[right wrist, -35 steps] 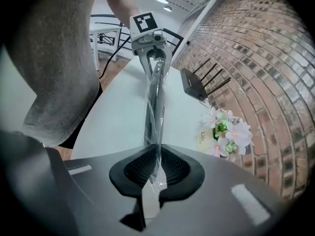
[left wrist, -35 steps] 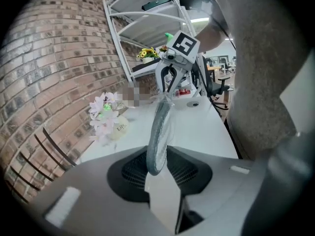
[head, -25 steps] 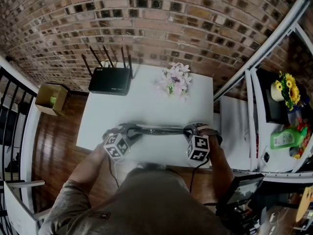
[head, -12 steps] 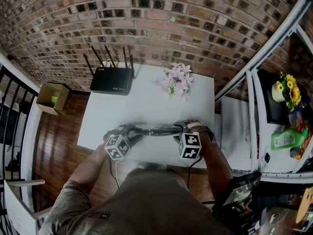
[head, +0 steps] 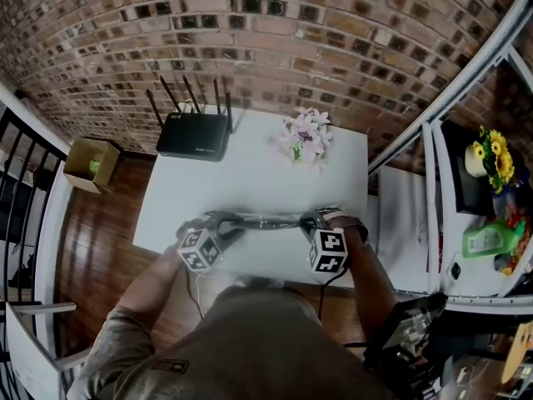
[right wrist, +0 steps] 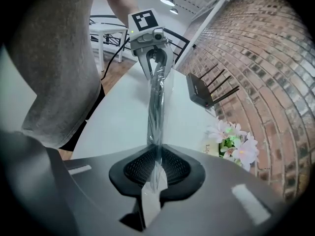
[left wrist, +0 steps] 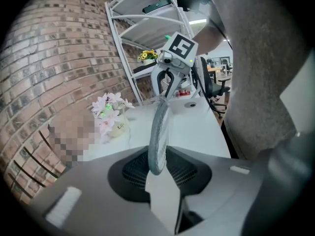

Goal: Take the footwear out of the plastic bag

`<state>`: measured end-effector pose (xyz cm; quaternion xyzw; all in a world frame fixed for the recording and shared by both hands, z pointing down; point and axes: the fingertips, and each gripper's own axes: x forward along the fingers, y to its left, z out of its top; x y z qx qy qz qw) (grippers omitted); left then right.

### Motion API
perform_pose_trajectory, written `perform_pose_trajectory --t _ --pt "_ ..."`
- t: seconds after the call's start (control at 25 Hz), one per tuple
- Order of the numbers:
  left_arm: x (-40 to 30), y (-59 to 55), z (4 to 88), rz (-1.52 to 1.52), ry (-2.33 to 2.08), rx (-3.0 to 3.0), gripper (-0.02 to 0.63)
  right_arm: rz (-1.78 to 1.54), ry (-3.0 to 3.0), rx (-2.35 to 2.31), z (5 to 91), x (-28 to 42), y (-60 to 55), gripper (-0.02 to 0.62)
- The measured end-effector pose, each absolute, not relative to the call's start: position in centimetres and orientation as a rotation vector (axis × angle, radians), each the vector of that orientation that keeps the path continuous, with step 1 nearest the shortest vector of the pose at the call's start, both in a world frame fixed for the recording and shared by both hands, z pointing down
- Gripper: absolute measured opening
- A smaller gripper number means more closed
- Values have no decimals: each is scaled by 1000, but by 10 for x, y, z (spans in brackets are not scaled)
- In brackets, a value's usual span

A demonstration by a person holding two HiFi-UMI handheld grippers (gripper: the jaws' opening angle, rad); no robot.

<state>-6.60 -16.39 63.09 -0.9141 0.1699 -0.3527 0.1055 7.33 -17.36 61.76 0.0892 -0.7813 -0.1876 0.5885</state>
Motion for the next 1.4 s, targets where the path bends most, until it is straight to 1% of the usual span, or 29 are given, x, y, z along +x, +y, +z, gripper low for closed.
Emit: perform_pose_trajectory --t 0.36,0.6,0.76,1.08,1.4 --pt "-63 -158 627 -1014 496 -2725 100 -461 -1777 267 615 86 -172 43" --pt "-59 -153 629 -1002 504 -2774 114 -472 -1753 279 614 86 -173 41" --pt "-52 -150 628 -1004 457 -2790 137 -485 -1753 263 616 81 -169 40" --pt "-56 -155 651 -1149 463 -2697 135 -481 -1764 252 620 79 -168 40" --pt "-51 -159 667 -1225 409 -2675 133 -501 -1768 235 620 79 -167 40"
